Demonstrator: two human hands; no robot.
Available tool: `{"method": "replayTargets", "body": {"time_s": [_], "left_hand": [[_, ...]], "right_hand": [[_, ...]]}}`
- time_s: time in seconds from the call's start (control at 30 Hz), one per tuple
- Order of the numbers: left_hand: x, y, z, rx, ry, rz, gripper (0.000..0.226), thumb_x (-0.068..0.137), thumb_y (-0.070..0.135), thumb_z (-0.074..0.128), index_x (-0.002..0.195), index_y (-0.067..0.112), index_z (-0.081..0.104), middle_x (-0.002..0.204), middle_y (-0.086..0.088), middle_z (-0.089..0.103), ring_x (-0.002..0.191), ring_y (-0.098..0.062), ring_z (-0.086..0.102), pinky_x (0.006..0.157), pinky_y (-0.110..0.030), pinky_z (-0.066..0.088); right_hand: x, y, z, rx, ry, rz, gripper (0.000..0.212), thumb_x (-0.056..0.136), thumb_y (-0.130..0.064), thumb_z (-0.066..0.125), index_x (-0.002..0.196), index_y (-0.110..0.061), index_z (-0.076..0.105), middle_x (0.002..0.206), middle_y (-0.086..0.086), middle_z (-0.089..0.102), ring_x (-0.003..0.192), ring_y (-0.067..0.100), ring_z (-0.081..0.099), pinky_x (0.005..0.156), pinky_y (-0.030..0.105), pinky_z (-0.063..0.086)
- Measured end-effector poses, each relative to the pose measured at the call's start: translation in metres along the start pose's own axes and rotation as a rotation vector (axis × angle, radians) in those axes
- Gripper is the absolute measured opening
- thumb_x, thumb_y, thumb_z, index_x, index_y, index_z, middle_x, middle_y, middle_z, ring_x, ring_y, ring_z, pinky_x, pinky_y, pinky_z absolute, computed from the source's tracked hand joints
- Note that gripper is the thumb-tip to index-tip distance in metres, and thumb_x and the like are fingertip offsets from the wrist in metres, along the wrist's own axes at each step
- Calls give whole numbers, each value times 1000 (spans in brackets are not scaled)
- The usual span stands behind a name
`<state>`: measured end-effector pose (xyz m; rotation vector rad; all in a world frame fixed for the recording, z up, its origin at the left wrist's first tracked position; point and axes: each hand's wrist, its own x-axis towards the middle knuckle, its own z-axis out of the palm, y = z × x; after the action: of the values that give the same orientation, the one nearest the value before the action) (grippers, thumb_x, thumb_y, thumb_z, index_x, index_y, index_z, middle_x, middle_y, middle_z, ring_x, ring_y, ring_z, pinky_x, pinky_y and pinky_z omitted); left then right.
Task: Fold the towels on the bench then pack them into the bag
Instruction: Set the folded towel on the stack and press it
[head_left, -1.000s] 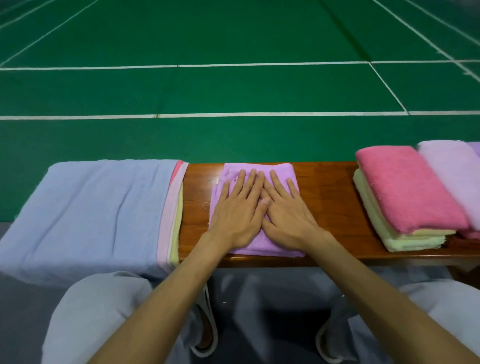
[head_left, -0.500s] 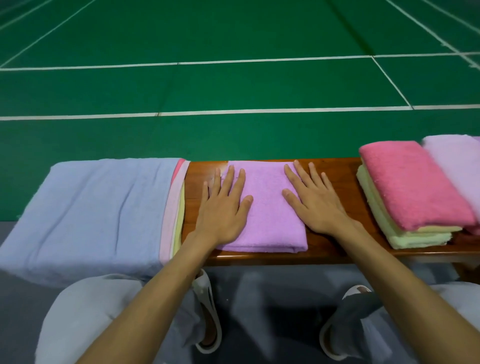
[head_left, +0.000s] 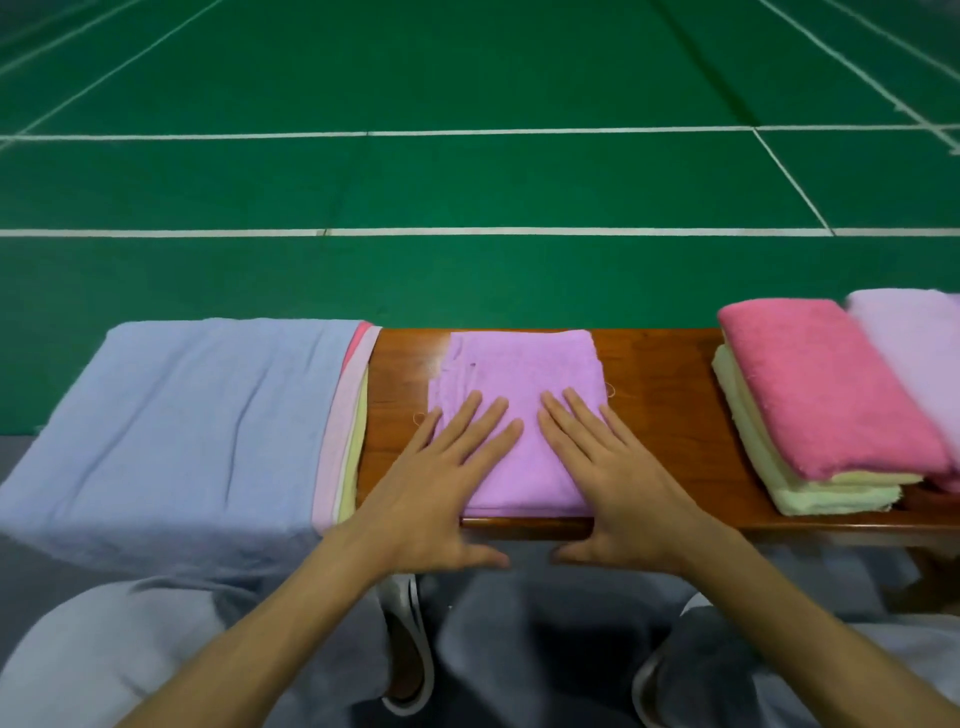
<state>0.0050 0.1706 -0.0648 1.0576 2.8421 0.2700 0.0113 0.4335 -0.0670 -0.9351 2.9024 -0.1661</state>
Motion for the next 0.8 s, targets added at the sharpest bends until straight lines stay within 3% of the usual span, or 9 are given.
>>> {"method": "replayTargets", "body": {"time_s": [0.07,0.17,0.3,0.4,0.53,0.6,0.67,0.73,0.8], "left_hand": [[-13,-2,11,34,45,20,114,83,68,68,165,29,-1,172,4,-10,158,-19,-13,128,-50,7],[-26,-3,9,-75,139,2,92,80,36,80,160,31,33,170,5,21,158,-17,13,123,-47,29],[-31,-8,-21,-222,199,-14,38,79,32,69,117,34,73,134,16,64,127,-9,53,101,-42,50],[-25,-11,-45,-493,139,-65,21,86,35,71,105,30,78,108,21,72,103,-6,63,84,-34,55],[-6,-17,-57,-773,59,-187,34,92,51,63,96,20,76,81,-5,69,73,-25,61,64,-44,51],[8,-17,-55,-805,124,-272,41,93,57,59,98,20,74,85,-8,70,78,-27,64,69,-49,53],[24,-16,-50,-814,207,-404,39,93,58,62,101,23,74,92,-1,73,86,-16,68,75,-43,58],[40,-15,-44,-842,260,-528,37,92,56,65,102,21,75,95,0,74,88,-10,69,74,-40,60],[54,-15,-34,-873,311,-601,35,92,52,67,97,19,75,90,1,74,83,-9,70,71,-40,61]], "right_hand": [[-10,-3,5,-10,74,-19,129,66,-54,85,162,-5,15,170,11,8,158,29,5,125,47,15],[-23,-8,3,17,188,-75,105,49,-22,92,145,-2,53,155,14,47,143,33,45,112,49,44],[-34,-5,-21,218,272,-63,51,59,-20,87,109,-18,79,115,0,77,107,22,73,80,42,63],[-32,2,-45,493,190,-56,22,76,-24,78,98,-23,79,94,-10,77,85,13,72,69,37,58],[-20,22,-60,781,102,61,11,87,-24,69,94,-22,77,89,-5,75,81,19,69,71,44,56],[-14,31,-62,899,79,154,13,93,-22,68,103,-21,77,100,-2,77,91,22,70,80,45,58],[-6,35,-64,990,74,289,14,100,-22,63,104,-23,76,102,-5,78,89,10,69,79,34,57],[5,35,-60,1008,88,509,22,104,-27,57,95,-20,76,86,-7,77,75,7,66,66,26,52],[16,37,-53,940,144,702,39,105,-32,53,78,-10,70,72,-2,67,64,15,54,61,30,39]]}}
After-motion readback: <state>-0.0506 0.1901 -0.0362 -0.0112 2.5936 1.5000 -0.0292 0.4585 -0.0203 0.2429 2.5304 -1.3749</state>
